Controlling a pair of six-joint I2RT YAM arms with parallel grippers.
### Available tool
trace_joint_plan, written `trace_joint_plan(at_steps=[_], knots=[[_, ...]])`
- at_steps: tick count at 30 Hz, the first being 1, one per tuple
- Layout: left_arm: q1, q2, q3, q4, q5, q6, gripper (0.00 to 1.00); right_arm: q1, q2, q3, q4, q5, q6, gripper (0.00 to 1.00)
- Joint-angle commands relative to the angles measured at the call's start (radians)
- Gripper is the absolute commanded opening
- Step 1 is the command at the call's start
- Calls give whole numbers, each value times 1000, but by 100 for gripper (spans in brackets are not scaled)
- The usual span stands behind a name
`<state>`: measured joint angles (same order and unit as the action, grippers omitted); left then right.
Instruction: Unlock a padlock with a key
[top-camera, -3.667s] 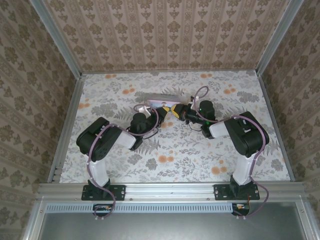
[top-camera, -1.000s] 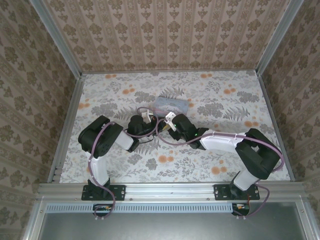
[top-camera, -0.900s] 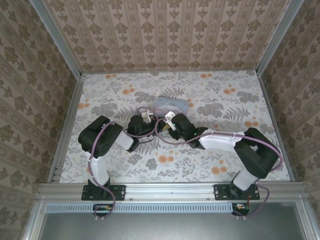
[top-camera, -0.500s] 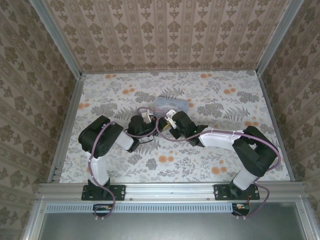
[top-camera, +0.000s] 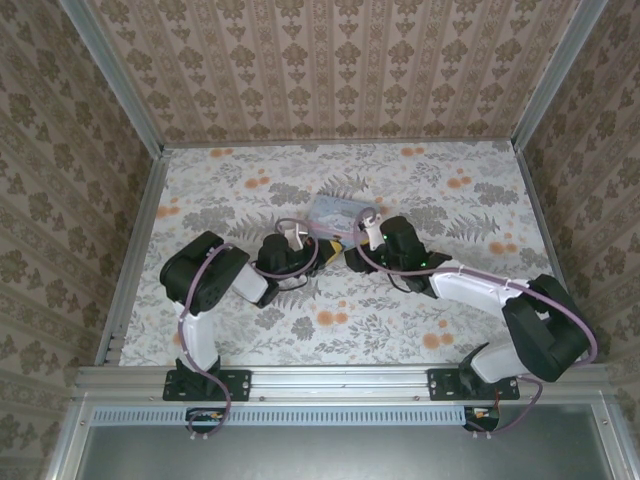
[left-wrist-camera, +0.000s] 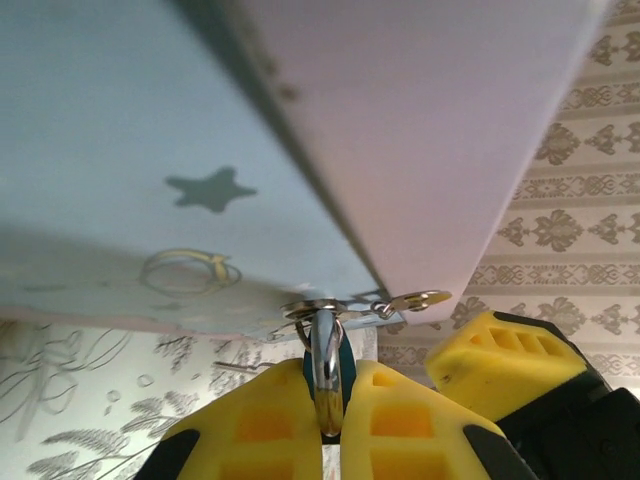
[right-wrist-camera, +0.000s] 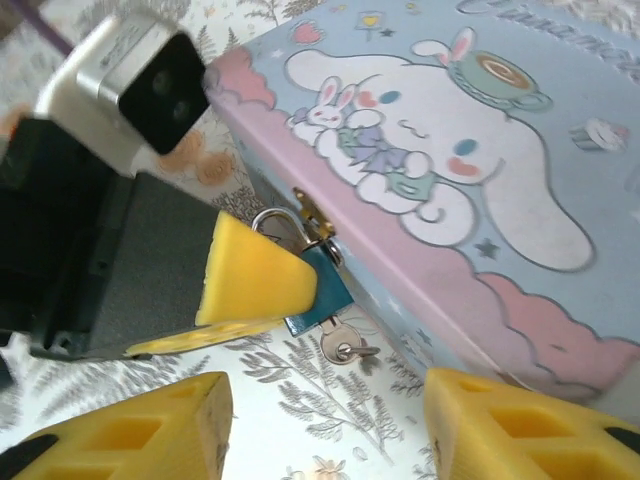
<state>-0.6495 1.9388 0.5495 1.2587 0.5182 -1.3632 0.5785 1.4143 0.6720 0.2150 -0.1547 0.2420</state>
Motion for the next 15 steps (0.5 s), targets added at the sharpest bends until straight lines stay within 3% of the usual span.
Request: trace_joint_plan(at_steps=[1,10,15], knots=[[-10,18,-19,36,0,48,0,-3,-5,-63,102,-123,211,57],[-27,23,-71,32,-11,92,0,-31,128,-122,367,-213,442,58],[-28,-17,-96,10,-24,131,25,-52,196,-97,406,-213,480,58]])
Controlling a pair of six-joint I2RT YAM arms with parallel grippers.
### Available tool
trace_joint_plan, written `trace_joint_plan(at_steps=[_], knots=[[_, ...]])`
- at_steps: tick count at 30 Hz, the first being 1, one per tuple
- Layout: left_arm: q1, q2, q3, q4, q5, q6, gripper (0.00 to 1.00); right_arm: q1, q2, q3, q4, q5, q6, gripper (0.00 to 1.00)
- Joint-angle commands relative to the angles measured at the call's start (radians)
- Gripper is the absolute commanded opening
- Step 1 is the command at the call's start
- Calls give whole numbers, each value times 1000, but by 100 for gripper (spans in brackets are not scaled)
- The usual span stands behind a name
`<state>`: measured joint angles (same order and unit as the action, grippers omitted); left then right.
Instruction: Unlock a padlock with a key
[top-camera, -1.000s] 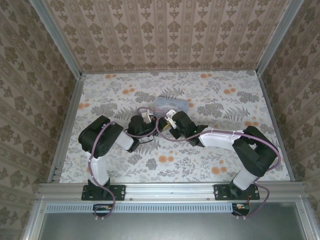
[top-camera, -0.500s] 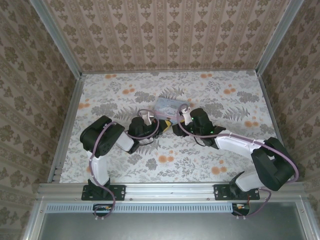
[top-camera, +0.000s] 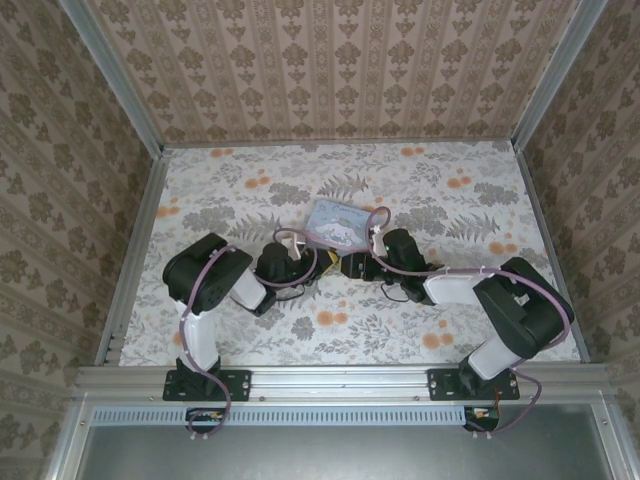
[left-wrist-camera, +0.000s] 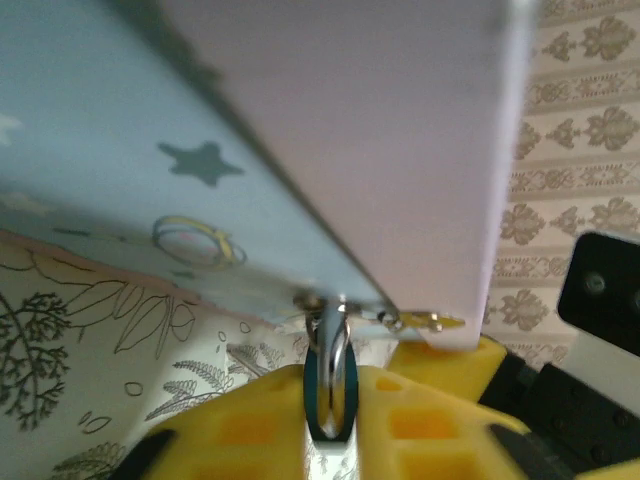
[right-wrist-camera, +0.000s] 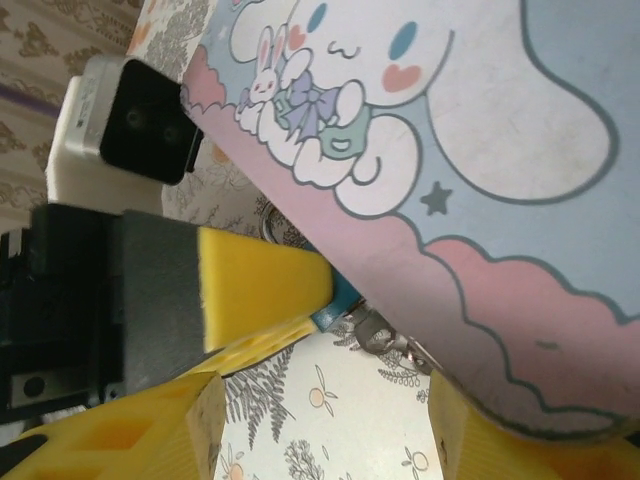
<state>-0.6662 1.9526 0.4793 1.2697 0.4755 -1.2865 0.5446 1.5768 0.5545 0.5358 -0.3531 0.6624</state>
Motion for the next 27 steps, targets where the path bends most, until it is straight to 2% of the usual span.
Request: trace_joint_plan(at_steps=[1,4,8,21,24,27], knots=[[-12,-43,-30,-14,17,65,32,-23,43,23,98,-15,69,58],[-11,-83,-34,-52,14,92,45,-37,63,35,114,-17,84,58],[-9,-126,-31,-102,15,117,55,-55,72,55,112,-21,94,58],[8,-336,-20,-361,-20,241,61,-132,157,150,119,-59,105,58],[21,-408,-4,-468,-44,302,61,-152,190,170,153,-71,115,58],[35,-498,33,-647,-86,392,63,-166,220,191,173,-85,121,58]])
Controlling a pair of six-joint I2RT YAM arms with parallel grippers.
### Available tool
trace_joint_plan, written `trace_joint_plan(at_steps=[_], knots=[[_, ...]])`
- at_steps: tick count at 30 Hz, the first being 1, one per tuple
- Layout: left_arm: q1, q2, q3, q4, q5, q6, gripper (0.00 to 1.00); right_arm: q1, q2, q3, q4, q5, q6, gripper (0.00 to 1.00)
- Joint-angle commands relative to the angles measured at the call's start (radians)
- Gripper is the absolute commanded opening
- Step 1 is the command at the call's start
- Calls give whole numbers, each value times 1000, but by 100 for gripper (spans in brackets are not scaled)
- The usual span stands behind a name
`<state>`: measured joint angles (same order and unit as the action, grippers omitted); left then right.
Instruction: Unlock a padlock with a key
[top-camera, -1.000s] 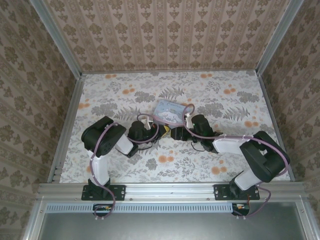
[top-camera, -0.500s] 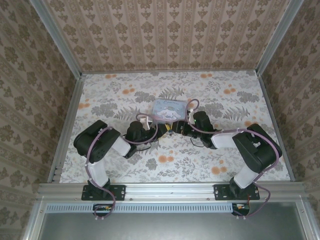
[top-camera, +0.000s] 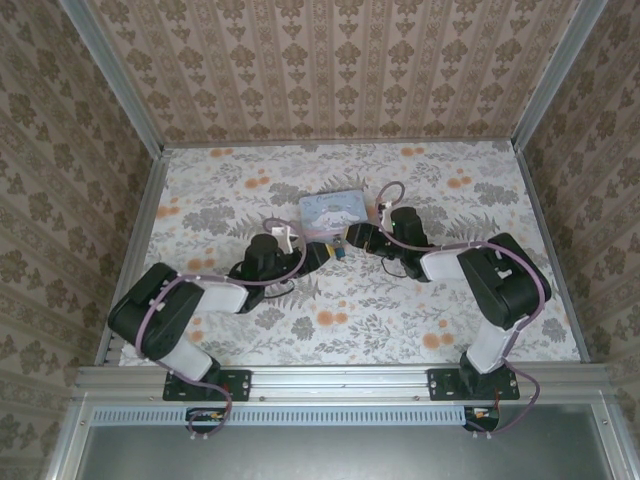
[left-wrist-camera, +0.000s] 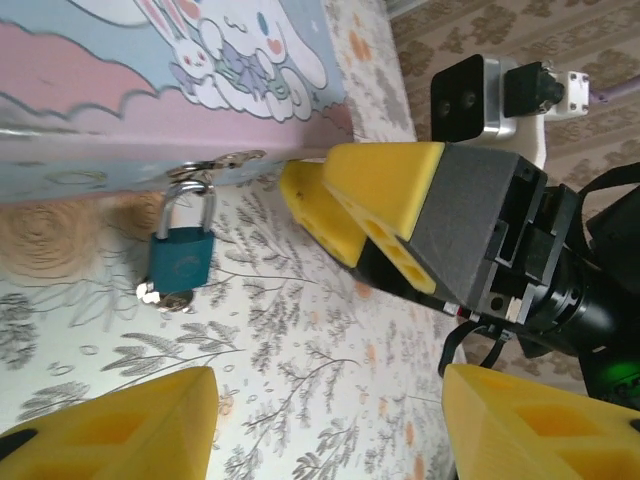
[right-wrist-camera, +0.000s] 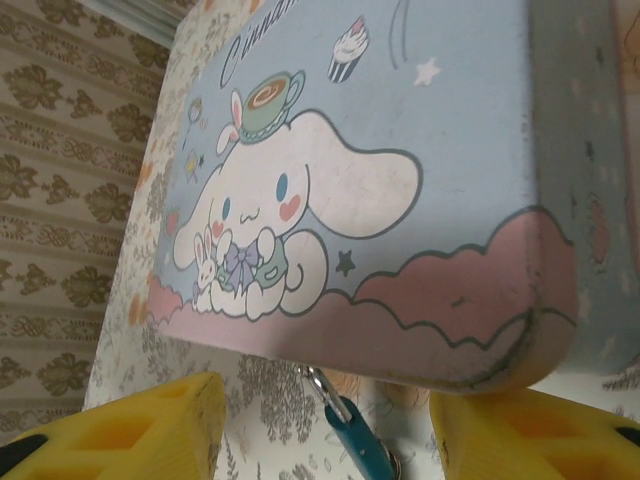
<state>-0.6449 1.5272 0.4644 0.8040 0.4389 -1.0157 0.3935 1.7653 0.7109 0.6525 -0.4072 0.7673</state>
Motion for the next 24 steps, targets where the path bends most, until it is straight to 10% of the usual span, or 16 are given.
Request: trace_joint_plan(at_steps=[1,9,24], knots=[[17,-103,61,-230,-64,148,64,-19,37,39,61,-37,17,58],[78,-255,203,-621,-230,405,73,-39,51,-3,169,-102,1,58],[167,-157,432,-831,-408,641,100,-35,56,-96,209,-113,-25,57]])
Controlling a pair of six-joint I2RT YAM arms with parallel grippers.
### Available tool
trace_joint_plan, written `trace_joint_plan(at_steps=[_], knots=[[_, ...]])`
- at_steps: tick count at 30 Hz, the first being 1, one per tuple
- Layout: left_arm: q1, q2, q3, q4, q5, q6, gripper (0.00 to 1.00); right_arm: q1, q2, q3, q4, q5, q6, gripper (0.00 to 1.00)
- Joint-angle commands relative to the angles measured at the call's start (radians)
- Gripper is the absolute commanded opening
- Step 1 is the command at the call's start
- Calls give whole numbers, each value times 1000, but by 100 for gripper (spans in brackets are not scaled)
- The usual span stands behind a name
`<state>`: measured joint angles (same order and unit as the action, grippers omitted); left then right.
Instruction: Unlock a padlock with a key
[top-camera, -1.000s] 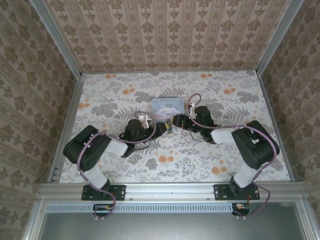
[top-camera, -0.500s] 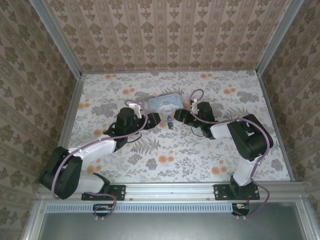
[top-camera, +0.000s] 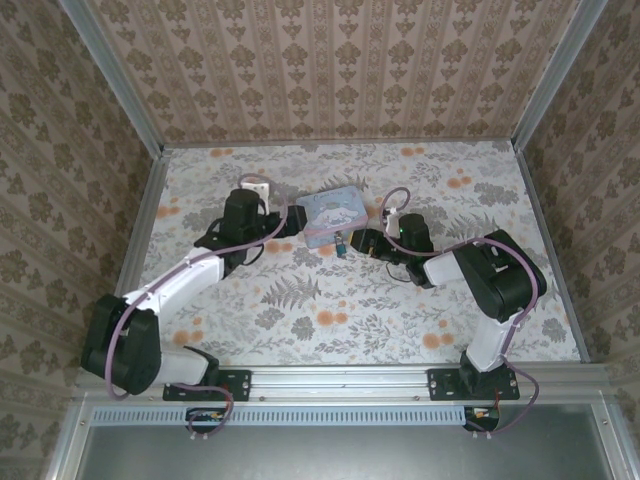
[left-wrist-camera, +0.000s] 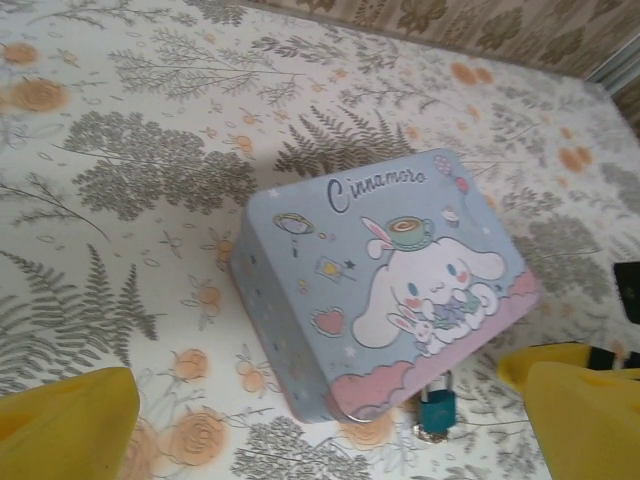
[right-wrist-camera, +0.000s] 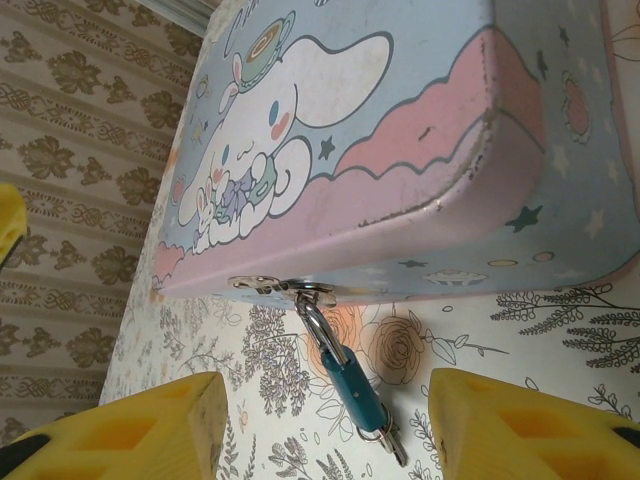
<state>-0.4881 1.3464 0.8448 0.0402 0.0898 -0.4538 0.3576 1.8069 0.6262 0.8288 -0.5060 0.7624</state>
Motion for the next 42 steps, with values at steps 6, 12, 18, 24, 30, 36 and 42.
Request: trace_joint_plan(at_steps=[6,12,18,24,30,36,42], knots=[[25,121,143,-134,-103,70,100,12,5,-6,-10,4,-38,56],[63,216,225,-214,-69,35,100,41,-5,20,-115,45,-100,54],[56,274,241,-210,-35,42,100,73,7,69,-216,86,-159,53],[39,325,258,-211,-22,40,100,93,50,116,-237,87,-170,53],[38,350,268,-204,-18,34,100,113,82,141,-246,83,-172,50],[38,356,273,-199,-15,31,100,119,108,145,-241,89,-173,44],[38,355,270,-194,-13,28,100,119,125,146,-227,92,-164,31]])
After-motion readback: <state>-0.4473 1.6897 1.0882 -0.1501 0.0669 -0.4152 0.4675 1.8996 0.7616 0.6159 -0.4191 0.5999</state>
